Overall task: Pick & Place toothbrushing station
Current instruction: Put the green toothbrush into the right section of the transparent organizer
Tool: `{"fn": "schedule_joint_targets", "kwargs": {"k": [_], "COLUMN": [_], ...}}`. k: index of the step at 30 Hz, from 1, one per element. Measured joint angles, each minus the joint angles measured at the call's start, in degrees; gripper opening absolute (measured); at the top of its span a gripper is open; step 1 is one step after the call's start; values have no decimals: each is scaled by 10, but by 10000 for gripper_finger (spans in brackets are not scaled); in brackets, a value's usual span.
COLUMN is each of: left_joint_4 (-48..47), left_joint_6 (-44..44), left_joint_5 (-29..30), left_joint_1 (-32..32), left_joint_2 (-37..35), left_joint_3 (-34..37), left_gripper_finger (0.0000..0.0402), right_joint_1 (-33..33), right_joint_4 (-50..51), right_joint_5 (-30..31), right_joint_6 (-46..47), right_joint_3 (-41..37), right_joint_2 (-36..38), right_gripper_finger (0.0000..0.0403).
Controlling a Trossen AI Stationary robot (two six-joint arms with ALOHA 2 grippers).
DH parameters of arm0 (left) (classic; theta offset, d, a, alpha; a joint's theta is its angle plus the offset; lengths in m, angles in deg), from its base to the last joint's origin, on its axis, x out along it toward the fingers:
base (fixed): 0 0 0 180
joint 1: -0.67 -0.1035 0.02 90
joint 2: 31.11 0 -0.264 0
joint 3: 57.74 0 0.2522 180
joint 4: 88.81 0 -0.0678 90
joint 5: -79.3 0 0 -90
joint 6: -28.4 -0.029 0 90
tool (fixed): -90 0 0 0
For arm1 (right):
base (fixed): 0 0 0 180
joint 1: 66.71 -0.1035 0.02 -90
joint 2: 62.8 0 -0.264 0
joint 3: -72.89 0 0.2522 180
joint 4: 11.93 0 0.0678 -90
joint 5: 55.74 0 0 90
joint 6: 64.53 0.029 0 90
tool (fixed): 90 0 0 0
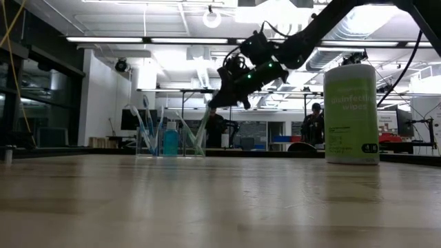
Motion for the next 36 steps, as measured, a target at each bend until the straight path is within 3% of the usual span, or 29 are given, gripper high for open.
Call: {"fn": "schedule_joint_targets", "kwargs": {"k": [17, 36], "left_joint_4": [0, 1], "left_joint_6": [-1, 0], "left_joint_5": [0, 0], "left_joint_1": [0, 0], "left_joint_2": [0, 0], "left_joint_3": [0, 0], "left_gripper_finger": [174, 174], "right_joint_1": [-1, 5], "right_joint_4": [-27, -19], "right_joint_5": [-13, -25], "right_joint_6": [-1, 1], "right_joint_3": [-1, -1], "right_joint_2": [-15, -15], "right_gripper_finger": [33, 37]}}
